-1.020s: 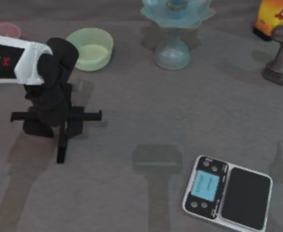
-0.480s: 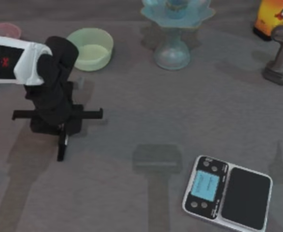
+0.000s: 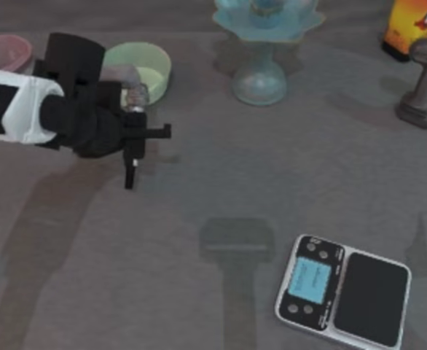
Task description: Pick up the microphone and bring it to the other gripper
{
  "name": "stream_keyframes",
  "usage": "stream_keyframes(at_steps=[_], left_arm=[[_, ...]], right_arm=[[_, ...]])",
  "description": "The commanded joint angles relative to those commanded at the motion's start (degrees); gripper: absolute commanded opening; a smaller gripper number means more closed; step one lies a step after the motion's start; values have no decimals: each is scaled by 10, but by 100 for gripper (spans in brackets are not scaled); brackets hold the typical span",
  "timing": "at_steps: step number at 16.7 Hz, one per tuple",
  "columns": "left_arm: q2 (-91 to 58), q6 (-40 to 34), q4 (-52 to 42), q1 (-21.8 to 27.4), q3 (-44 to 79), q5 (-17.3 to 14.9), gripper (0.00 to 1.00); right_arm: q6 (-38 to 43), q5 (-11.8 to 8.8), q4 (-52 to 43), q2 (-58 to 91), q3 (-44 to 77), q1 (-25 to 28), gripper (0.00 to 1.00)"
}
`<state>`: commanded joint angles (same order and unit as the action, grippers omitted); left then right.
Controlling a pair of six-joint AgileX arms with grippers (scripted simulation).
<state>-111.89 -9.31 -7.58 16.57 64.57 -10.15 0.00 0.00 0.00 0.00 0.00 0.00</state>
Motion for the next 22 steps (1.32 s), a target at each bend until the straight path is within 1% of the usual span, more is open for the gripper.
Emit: stream_keyframes(at_steps=[8, 10, 12, 14, 18, 20, 22], left_arm=[[94, 70, 399, -15, -113, -152, 0], [121, 85, 472, -19, -135, -182, 0], [143, 96, 521, -22, -151, -203, 0], [154, 103, 544, -24, -158, -215, 0], [155, 104, 547, -24, -159, -216, 0], [154, 104, 546, -19, -156, -213, 0], [163, 104, 544, 2, -159, -192, 0]], right_arm=[[0, 0, 0, 0, 0, 0, 100], [0, 0, 0, 0, 0, 0, 100], [0, 0, 0, 0, 0, 0, 100], [0, 0, 0, 0, 0, 0, 100], [0, 0, 0, 0, 0, 0, 100], [0, 0, 0, 0, 0, 0, 100], [0, 0, 0, 0, 0, 0, 100]])
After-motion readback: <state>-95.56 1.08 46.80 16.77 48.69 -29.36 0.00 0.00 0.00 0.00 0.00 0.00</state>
